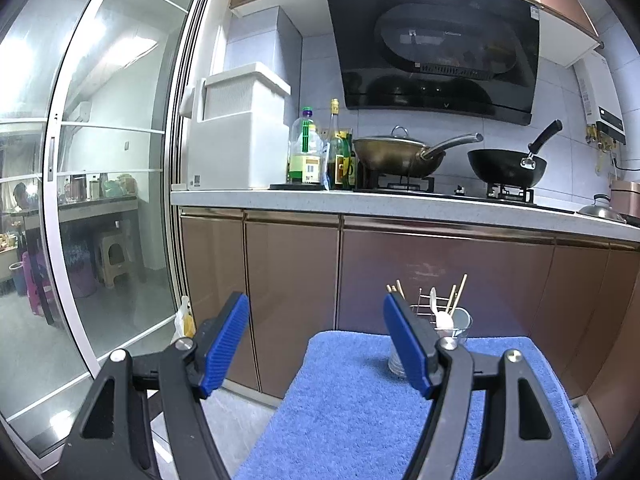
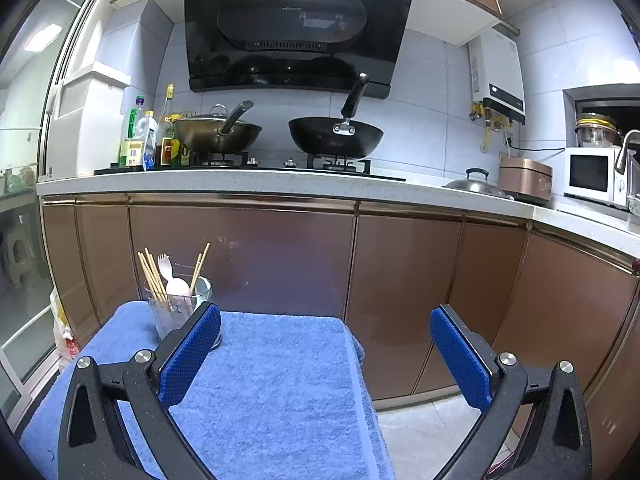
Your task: Organize utensils
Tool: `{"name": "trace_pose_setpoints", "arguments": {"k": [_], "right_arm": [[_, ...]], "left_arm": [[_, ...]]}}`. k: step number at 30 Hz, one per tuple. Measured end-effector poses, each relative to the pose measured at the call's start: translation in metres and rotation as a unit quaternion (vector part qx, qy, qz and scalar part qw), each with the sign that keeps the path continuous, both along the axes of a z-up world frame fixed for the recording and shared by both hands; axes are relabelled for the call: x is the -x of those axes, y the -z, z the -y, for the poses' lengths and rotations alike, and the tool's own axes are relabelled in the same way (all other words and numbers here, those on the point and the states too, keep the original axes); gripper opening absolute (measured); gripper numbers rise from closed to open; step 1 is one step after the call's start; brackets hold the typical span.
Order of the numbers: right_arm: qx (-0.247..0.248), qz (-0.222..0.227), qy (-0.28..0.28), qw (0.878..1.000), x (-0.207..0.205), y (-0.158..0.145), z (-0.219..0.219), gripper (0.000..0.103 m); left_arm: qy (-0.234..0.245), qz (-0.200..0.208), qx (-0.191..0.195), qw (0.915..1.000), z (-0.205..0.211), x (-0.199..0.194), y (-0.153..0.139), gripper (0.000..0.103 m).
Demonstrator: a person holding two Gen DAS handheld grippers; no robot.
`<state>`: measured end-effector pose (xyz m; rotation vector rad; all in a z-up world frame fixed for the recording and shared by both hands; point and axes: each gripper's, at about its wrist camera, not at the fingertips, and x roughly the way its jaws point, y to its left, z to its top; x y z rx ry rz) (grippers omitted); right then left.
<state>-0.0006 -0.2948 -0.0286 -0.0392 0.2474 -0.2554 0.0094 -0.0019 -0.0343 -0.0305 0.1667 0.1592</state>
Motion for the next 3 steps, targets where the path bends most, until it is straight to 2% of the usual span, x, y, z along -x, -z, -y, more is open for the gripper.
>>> {"name": "trace_pose_setpoints", "arguments": {"k": [3], "right_arm": [[0.003, 0.005, 0.001, 1.0, 0.0022, -0.0021, -0.0012, 0.103]], "left_arm": [[0.001, 0.006, -0.005, 1.0, 0.0021, 0.0032, -0.0015, 0.068]]}}
